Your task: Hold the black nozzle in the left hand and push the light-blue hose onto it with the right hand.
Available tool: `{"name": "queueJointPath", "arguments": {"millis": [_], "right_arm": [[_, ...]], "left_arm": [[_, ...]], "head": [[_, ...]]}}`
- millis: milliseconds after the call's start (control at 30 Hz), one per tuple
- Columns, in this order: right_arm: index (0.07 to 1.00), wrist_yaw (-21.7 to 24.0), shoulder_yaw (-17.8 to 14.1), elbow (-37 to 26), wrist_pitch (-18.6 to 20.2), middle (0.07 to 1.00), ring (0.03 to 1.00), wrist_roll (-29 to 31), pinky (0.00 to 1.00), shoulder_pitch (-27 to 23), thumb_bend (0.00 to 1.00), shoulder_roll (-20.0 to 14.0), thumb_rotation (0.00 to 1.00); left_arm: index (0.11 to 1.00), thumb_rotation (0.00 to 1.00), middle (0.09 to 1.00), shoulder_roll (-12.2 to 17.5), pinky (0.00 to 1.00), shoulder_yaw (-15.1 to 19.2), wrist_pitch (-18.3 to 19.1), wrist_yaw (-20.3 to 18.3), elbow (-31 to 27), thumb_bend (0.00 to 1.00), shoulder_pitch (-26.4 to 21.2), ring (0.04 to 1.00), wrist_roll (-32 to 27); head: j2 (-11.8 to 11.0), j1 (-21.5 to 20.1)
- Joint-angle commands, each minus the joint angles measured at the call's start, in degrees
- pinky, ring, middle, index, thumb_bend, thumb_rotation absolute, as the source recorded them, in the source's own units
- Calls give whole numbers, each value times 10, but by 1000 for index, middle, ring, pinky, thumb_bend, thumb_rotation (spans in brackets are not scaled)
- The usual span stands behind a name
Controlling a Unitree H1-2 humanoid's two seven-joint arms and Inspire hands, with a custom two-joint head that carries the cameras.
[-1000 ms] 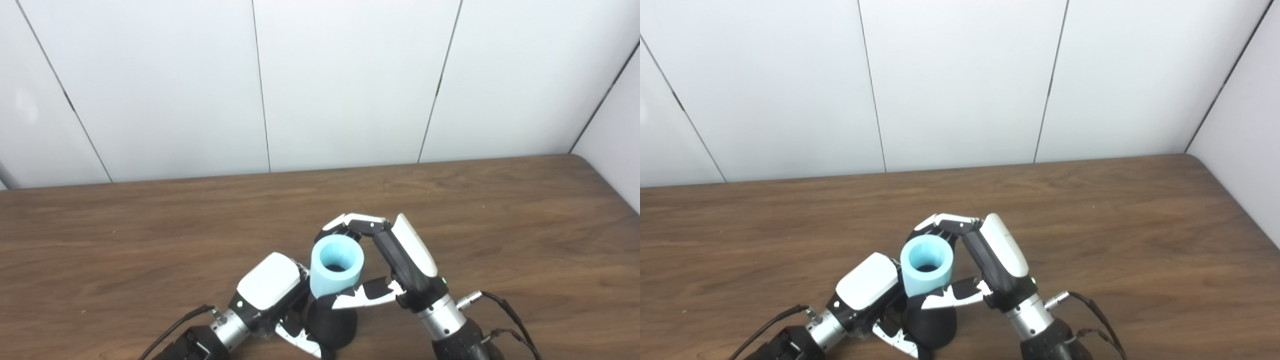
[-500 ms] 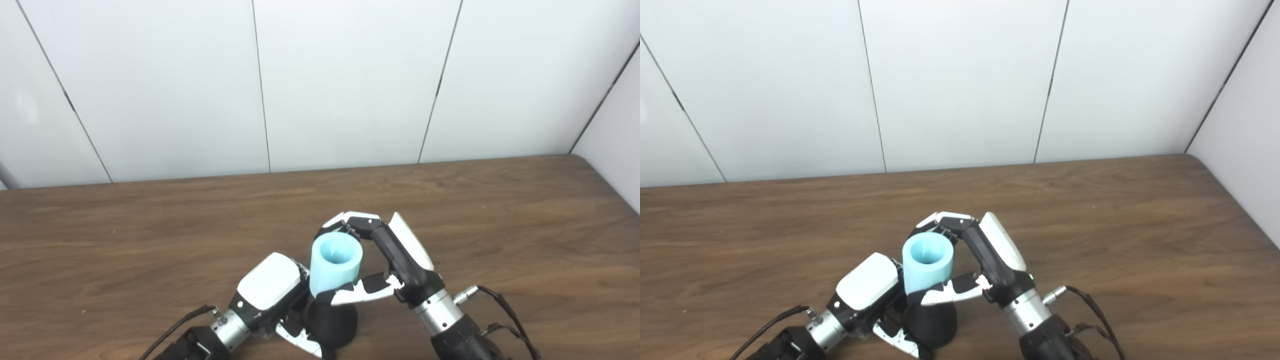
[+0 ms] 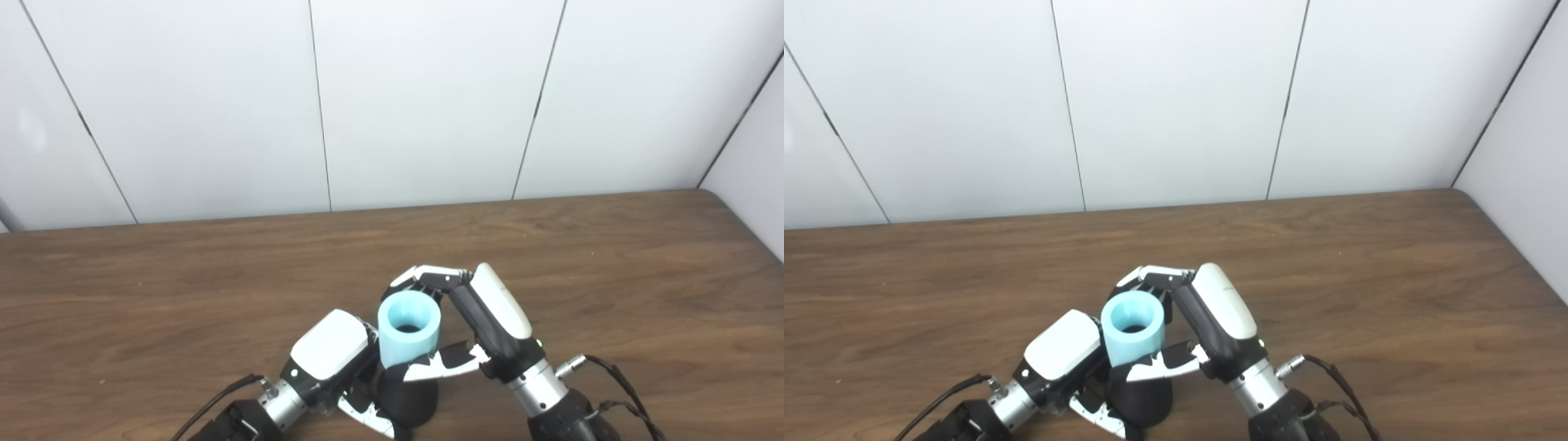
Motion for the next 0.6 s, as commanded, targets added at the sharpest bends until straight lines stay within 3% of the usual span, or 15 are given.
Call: {"name": "queueJointPath", "arguments": {"millis": [0,133,200,233,300,567], "right_arm": [[536,-11,2,13,-17,477,371,-27,230,0,512,-7,0],[540,-21,1,25,-21,468,363,-32,217,3,511,-7,0],[540,-24,2,27,-21,466,363,-33,215,3,511,-8,0],[540,-25,2,28,-21,467,365,-35,220,4,512,-8,0],[539,-29,2,30,-21,467,368,-38,224,5,512,-8,0],[543,-54,-2,49,-37,450,352,-40,204,6,509,-8,0]], "left_arm": [[488,0,389,3,189,-25,11,-37,17,516,25,250,33],[481,0,449,3,179,-23,7,-33,18,523,26,236,29],[484,0,396,3,175,-24,8,-35,18,517,26,233,30],[482,0,433,3,174,-24,10,-37,17,521,26,233,31],[487,0,395,3,187,-25,12,-39,17,517,26,246,32],[489,0,384,3,187,-26,11,-38,15,516,27,247,32]], "head": [[0,-1],[1,-1],[1,-1],[0,-1],[0,-1],[1,-1]]}}
